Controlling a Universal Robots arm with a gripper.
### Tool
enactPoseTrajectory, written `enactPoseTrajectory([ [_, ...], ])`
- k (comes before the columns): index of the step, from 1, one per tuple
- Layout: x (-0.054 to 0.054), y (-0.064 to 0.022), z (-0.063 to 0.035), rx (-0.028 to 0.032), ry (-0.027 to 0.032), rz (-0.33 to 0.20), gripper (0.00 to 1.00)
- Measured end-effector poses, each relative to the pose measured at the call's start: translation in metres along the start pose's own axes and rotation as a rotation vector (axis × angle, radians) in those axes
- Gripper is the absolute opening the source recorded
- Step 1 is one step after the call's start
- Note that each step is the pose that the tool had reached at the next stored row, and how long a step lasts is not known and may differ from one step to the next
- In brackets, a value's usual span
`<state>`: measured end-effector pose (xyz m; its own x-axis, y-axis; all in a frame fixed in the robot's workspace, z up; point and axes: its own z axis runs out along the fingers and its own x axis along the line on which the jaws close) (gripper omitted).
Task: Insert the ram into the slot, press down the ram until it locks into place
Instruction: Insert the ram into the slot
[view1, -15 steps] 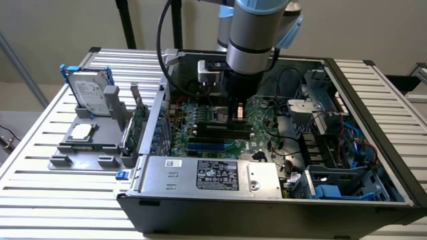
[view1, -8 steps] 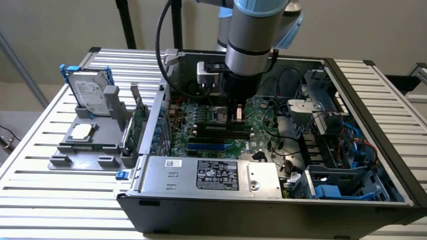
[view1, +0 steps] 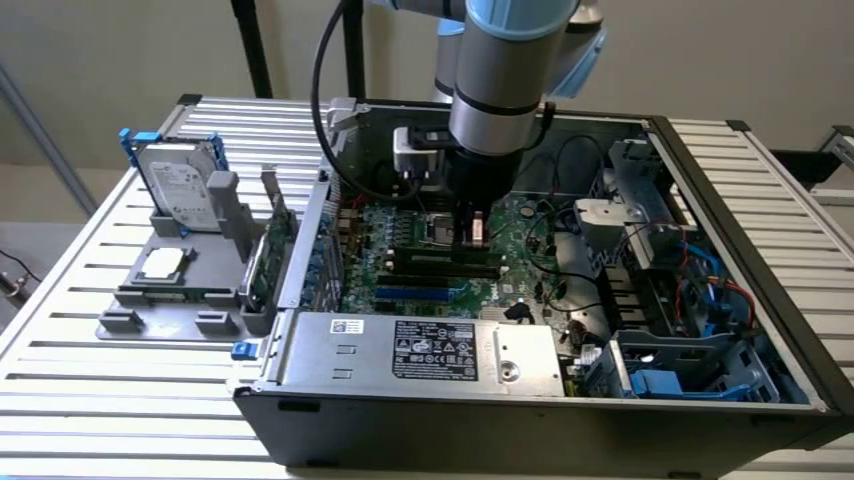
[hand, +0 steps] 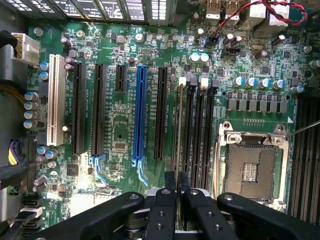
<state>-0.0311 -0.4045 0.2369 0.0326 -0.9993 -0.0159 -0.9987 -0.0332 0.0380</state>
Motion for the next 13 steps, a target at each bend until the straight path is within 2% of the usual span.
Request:
enactPoseTrajectory([
  [13, -0.0004, -0.0002, 0.0045, -0.0002, 0.0003, -0.007, 0.13],
])
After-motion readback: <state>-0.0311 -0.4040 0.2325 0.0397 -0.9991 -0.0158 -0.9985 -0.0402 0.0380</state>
